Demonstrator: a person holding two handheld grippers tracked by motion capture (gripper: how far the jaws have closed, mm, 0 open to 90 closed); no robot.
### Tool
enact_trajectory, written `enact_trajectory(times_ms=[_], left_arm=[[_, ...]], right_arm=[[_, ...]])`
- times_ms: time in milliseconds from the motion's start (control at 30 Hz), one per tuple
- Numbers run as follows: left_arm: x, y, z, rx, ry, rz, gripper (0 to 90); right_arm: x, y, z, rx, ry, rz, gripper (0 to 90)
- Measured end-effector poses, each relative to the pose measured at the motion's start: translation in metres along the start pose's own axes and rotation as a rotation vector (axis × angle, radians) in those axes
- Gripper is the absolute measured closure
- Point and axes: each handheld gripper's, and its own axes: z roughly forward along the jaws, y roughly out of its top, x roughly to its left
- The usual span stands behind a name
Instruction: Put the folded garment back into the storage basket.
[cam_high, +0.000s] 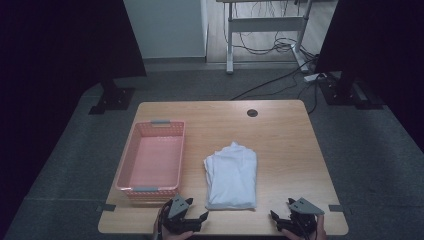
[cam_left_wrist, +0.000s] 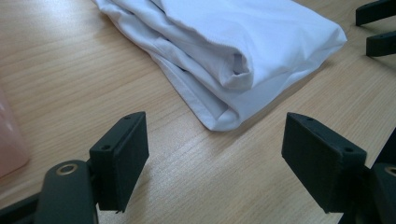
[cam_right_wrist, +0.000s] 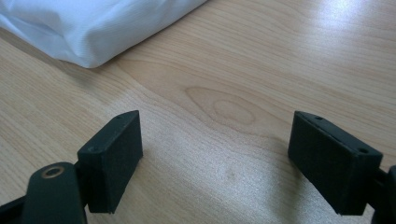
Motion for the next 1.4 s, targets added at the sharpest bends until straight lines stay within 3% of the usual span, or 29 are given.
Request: enact_trajectory(times_ms=[300, 667, 933, 1167, 1400], left_arm=[[0.001, 0.003, 0.000, -0.008, -0.009, -0.002, 22.2], [-0.005, 0.005, -0.004, -0.021, 0.016, 0.018, 20.7], [-0.011, 0.021, -0.003, -0.028, 0.047, 0.052, 20.7], [-0.014, 0.036, -0.003, -0.047, 0.049, 0.075, 20.2], [-0.012, 0.039, -0.001, -0.047, 0.059, 0.069, 20.4]], right_arm=[[0.001, 0.000, 0.001, -0.008, -0.008, 0.008, 17.5], [0.002, -0.001, 0.001, -0.013, -0.012, 0.011, 17.4], [0.001, -0.001, 0.001, -0.015, -0.006, 0.007, 17.5], [0.001, -0.001, 0.001, -0.015, -0.009, 0.009, 17.4], [0.001, -0.001, 0.001, -0.018, -0.008, 0.009, 17.4]])
